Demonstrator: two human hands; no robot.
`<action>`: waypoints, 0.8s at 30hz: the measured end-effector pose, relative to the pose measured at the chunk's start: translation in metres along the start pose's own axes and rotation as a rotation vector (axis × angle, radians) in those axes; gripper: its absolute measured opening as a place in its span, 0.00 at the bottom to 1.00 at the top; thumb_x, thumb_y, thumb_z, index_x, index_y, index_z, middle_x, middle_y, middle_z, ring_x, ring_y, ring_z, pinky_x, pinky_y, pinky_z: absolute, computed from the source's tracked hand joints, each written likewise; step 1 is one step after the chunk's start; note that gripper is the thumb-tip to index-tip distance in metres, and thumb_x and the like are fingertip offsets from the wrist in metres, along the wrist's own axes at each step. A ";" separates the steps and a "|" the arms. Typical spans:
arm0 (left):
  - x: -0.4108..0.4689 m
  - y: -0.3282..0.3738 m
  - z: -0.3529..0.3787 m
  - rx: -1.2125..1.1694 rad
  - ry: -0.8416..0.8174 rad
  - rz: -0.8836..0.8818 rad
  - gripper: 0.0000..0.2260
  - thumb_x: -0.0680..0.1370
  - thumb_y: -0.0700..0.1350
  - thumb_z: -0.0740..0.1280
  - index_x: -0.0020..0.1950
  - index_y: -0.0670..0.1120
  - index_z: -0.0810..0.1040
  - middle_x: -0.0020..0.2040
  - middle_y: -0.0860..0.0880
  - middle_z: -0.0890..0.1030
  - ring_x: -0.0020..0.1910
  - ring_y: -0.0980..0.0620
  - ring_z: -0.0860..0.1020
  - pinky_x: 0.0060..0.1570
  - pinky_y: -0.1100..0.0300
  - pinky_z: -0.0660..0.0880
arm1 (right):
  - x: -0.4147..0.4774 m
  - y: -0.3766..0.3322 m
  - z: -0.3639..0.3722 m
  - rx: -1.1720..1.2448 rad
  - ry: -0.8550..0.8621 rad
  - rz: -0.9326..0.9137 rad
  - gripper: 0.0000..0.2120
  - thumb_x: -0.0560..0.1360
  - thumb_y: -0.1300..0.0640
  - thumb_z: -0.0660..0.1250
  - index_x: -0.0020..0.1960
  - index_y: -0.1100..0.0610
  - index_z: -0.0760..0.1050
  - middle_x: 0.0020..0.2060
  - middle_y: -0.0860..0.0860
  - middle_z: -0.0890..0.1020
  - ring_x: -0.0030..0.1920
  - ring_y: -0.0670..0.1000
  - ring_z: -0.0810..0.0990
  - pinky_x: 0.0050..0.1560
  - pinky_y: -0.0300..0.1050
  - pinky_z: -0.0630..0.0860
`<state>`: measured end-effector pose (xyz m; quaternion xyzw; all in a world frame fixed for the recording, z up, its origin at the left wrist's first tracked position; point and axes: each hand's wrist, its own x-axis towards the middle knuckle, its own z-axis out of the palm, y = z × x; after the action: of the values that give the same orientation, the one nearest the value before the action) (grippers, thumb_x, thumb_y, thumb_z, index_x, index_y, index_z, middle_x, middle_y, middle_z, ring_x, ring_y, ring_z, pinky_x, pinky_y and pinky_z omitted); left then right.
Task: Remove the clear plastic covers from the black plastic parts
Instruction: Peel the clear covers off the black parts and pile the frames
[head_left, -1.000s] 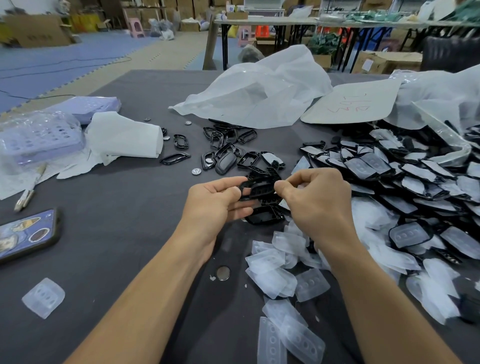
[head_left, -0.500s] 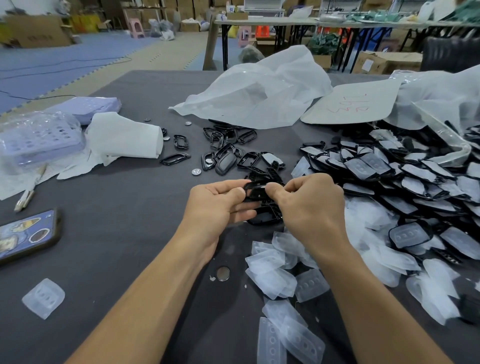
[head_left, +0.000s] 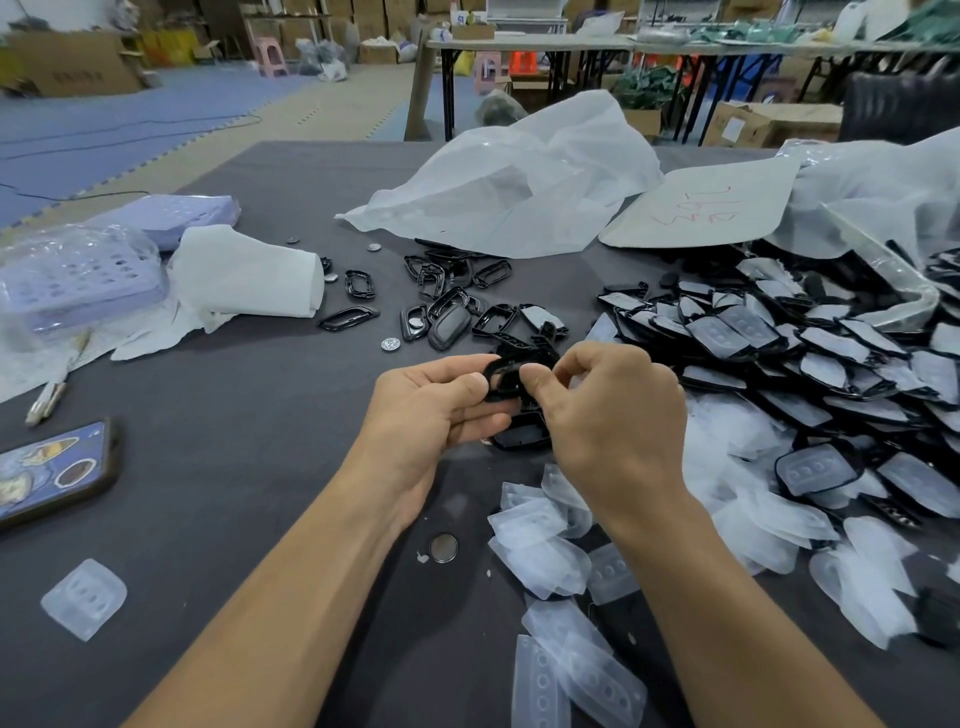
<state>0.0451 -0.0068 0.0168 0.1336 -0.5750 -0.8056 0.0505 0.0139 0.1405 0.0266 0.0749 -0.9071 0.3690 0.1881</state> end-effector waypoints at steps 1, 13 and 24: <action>0.000 0.000 0.000 -0.005 -0.001 -0.002 0.10 0.81 0.30 0.64 0.52 0.40 0.84 0.45 0.41 0.88 0.42 0.47 0.88 0.37 0.63 0.82 | 0.000 0.000 0.001 0.036 -0.012 0.006 0.16 0.74 0.41 0.75 0.35 0.50 0.78 0.25 0.44 0.74 0.34 0.54 0.77 0.39 0.48 0.75; 0.000 0.007 -0.003 -0.206 -0.097 -0.063 0.12 0.81 0.31 0.62 0.56 0.38 0.83 0.48 0.41 0.88 0.42 0.47 0.88 0.37 0.63 0.82 | 0.003 0.001 0.004 0.291 -0.008 0.123 0.17 0.72 0.38 0.76 0.44 0.49 0.74 0.29 0.44 0.78 0.33 0.46 0.77 0.37 0.46 0.74; -0.003 0.000 0.002 0.037 -0.012 0.080 0.10 0.76 0.31 0.71 0.50 0.44 0.87 0.44 0.43 0.88 0.40 0.48 0.86 0.40 0.63 0.81 | 0.003 0.004 0.014 0.648 -0.259 0.195 0.17 0.70 0.43 0.74 0.40 0.57 0.84 0.35 0.58 0.86 0.40 0.67 0.85 0.41 0.66 0.83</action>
<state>0.0473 -0.0044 0.0183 0.1066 -0.5947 -0.7931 0.0766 0.0058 0.1335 0.0157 0.0896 -0.7623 0.6410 0.0021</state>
